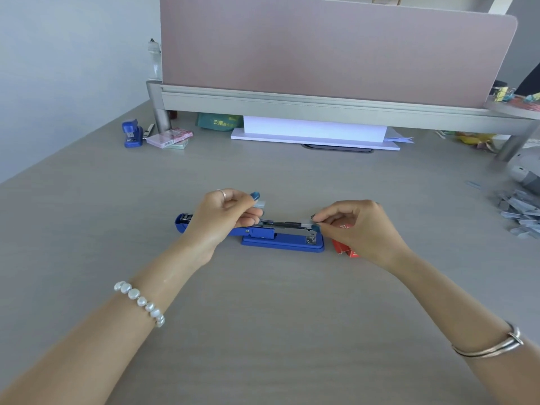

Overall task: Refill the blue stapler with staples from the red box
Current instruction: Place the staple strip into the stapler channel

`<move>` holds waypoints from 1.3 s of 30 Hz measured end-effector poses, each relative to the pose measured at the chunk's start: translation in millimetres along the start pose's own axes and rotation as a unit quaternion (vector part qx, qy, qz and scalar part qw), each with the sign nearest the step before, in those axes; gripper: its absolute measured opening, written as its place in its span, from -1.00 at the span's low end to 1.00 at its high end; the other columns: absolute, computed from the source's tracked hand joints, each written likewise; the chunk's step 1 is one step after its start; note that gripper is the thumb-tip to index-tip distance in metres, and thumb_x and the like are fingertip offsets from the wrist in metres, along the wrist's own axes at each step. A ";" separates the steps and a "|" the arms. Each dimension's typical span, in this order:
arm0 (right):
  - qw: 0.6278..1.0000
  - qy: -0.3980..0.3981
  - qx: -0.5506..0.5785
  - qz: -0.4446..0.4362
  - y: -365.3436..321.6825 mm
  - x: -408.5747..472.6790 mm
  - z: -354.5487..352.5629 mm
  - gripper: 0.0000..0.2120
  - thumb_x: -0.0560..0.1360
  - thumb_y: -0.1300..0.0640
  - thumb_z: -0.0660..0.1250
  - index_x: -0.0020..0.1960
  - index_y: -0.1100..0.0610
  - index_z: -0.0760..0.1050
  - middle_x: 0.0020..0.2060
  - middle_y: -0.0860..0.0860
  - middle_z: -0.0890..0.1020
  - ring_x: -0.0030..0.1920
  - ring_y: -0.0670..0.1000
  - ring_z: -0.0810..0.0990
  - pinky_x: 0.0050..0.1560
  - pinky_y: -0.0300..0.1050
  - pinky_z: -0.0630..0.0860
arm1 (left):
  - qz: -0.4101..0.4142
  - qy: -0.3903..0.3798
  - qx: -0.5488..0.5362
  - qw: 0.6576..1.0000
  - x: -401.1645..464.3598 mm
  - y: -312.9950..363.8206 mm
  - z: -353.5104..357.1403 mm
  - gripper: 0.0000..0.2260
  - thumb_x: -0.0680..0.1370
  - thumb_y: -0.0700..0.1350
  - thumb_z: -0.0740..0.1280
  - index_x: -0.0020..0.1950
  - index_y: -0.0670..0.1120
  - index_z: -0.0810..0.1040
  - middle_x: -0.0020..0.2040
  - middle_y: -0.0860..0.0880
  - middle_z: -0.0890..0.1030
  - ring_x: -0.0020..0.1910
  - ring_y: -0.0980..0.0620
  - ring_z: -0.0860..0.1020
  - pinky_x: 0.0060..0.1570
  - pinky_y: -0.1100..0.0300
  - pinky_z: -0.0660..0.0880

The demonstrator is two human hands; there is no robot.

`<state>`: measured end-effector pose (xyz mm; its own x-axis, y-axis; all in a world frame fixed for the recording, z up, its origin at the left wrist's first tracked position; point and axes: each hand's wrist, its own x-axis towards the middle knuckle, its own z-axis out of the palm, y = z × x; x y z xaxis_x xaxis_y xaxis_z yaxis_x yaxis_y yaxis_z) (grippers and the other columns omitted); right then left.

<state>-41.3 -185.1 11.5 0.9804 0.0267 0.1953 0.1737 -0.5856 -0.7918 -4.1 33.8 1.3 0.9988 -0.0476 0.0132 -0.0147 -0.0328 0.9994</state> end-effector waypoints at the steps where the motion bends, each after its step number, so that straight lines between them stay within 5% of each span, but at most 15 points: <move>1: 1.000 0.000 0.005 0.005 0.6 -0.2 0.0 -0.85 0.39 0.25 0.39 -0.23 0.02 0.64 -0.28 0.03 0.69 -0.35 0.01 0.60 -0.52 -0.15 0.53 | 0.001 0.000 -0.001 1.000 -0.1 -0.2 -0.1 -0.88 0.51 -0.20 0.29 -0.19 -0.19 0.56 -0.25 -0.12 0.67 -0.39 0.15 0.61 -0.30 0.39 0.54; 5: 1.000 0.007 0.020 0.006 1.9 -0.2 0.7 -0.83 0.39 0.26 0.39 -0.24 0.00 0.64 -0.23 0.01 0.71 -0.30 0.29 0.60 -0.51 -0.09 0.49 | 0.010 0.000 0.004 1.000 1.4 -1.7 -2.6 -0.89 0.51 -0.21 0.30 -0.08 -0.22 0.58 -0.18 -0.13 0.69 -0.35 0.13 0.62 -0.24 0.37 0.56; 10: 0.999 -0.022 0.032 0.006 -2.0 -1.7 2.5 -0.89 0.41 0.33 0.36 -0.18 0.17 0.64 -0.31 0.03 0.65 -0.58 -0.16 0.47 -0.63 -0.35 0.33 | 0.024 -0.006 0.038 0.999 -0.2 -2.8 -3.7 -0.88 0.48 -0.17 0.35 -0.04 -0.14 0.64 -0.16 -0.07 0.71 -0.25 0.12 0.62 -0.11 0.33 0.57; 16: 0.999 0.000 0.037 0.008 1.7 0.1 3.4 -0.89 0.40 0.28 0.38 -0.20 0.11 0.64 -0.27 0.03 0.68 -0.53 -0.14 0.50 -0.64 -0.34 0.34 | 0.094 -0.029 0.150 0.984 -4.1 -5.9 -0.8 -0.90 0.48 -0.13 0.35 -0.09 0.00 0.66 -0.24 0.06 0.69 -0.34 0.21 0.58 -0.28 0.39 0.49; 23: 1.000 0.002 0.004 -0.011 5.3 -0.2 5.9 -0.88 0.39 0.25 0.39 -0.20 0.06 0.64 -0.27 -0.06 0.68 -0.53 -0.22 0.51 -0.61 -0.37 0.33 | 0.127 -0.062 0.223 0.965 -4.1 -6.9 -0.1 -0.85 0.48 -0.11 0.32 -0.04 0.10 0.64 -0.10 0.11 0.69 -0.19 0.26 0.60 -0.15 0.39 0.47; 27: 0.998 -0.002 -0.029 -0.051 11.0 2.0 9.5 -0.84 0.36 0.26 0.41 -0.24 0.00 0.65 -0.21 -0.12 0.68 -0.37 -0.17 0.57 -0.44 -0.40 0.39 | 0.145 -0.068 0.256 0.953 -4.9 -8.3 1.7 -0.83 0.51 -0.09 0.31 -0.02 0.18 0.62 -0.04 0.16 0.67 -0.15 0.00 0.62 -0.09 0.13 0.50; 30: 0.995 -0.005 -0.057 -0.079 11.9 2.0 13.2 -0.82 0.34 0.32 0.40 -0.22 0.05 0.65 -0.20 -0.15 0.64 -0.23 -0.20 0.55 -0.26 -0.48 0.40 | 0.167 -0.065 0.279 0.943 -5.9 -8.9 2.9 -0.82 0.51 -0.08 0.31 -0.02 0.21 0.61 -0.08 0.20 0.67 -0.28 -0.26 0.52 -0.28 0.13 0.46; 34: 0.991 0.000 -0.081 -0.106 12.3 0.7 13.8 -0.86 0.34 0.31 0.41 -0.18 0.10 0.66 -0.19 -0.14 0.62 -0.08 -0.18 0.48 -0.14 -0.50 0.37 | 0.194 -0.070 0.292 0.934 -6.9 -10.2 4.4 -0.83 0.50 -0.08 0.32 0.02 0.14 0.62 -0.06 0.15 0.66 -0.49 0.16 0.36 -0.43 0.40 0.29; 39: 0.992 -0.004 -0.070 -0.106 18.0 -1.6 9.7 -0.84 0.32 0.23 0.45 -0.15 0.02 0.64 -0.11 -0.11 0.63 -0.09 -0.12 0.53 -0.09 -0.38 0.45 | 0.209 -0.079 0.303 0.926 -10.9 -8.8 12.5 -0.82 0.50 -0.12 0.33 0.06 0.07 0.62 -0.16 0.19 0.56 -0.24 0.50 0.39 -0.25 0.55 0.28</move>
<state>-38.8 -187.8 -8.7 0.9244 0.1674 0.3427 0.3611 -0.6735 -0.6450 -15.4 22.1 -8.1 0.8809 -0.3266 0.3425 -0.4707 -0.5301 0.7053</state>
